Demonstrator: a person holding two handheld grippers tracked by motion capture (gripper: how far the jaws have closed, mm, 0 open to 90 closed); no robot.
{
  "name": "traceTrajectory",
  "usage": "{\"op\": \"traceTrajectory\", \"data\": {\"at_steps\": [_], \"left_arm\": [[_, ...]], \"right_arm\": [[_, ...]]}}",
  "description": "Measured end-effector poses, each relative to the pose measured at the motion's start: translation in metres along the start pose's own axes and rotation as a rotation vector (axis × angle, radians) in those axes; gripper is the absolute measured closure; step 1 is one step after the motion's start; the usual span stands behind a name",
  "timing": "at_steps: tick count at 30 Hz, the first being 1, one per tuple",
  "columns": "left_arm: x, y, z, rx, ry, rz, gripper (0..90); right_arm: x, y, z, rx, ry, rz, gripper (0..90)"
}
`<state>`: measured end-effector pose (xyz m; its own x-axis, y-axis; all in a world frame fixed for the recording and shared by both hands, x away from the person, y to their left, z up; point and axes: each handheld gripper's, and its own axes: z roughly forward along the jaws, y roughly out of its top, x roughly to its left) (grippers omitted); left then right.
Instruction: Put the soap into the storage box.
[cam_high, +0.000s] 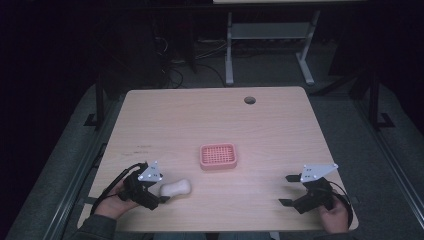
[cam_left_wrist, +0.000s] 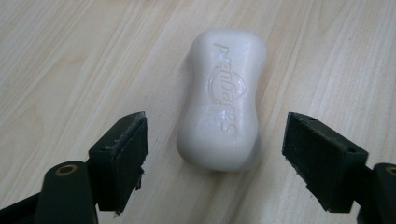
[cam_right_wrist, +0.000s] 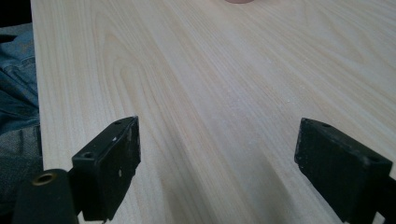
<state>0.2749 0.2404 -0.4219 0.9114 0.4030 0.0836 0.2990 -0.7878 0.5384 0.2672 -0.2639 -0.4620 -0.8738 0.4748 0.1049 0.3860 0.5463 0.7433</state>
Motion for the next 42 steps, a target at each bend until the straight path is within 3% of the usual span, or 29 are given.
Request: {"op": "traceTrajectory", "data": {"at_steps": [7, 20, 42], "left_arm": [[-0.001, 0.005, 0.003, 0.024, -0.006, 0.008, 16.4], [-0.004, 0.017, 0.014, 0.054, -0.020, 0.050, 17.1], [-0.001, 0.025, 0.031, 0.111, -0.049, 0.066, 34.5]], "right_arm": [[0.001, 0.000, -0.001, -0.003, 0.001, 0.002, 14.1], [0.001, 0.000, -0.001, -0.007, 0.001, 0.001, 14.1], [0.001, 0.000, -0.001, -0.008, 0.004, -0.001, 14.1]]}}
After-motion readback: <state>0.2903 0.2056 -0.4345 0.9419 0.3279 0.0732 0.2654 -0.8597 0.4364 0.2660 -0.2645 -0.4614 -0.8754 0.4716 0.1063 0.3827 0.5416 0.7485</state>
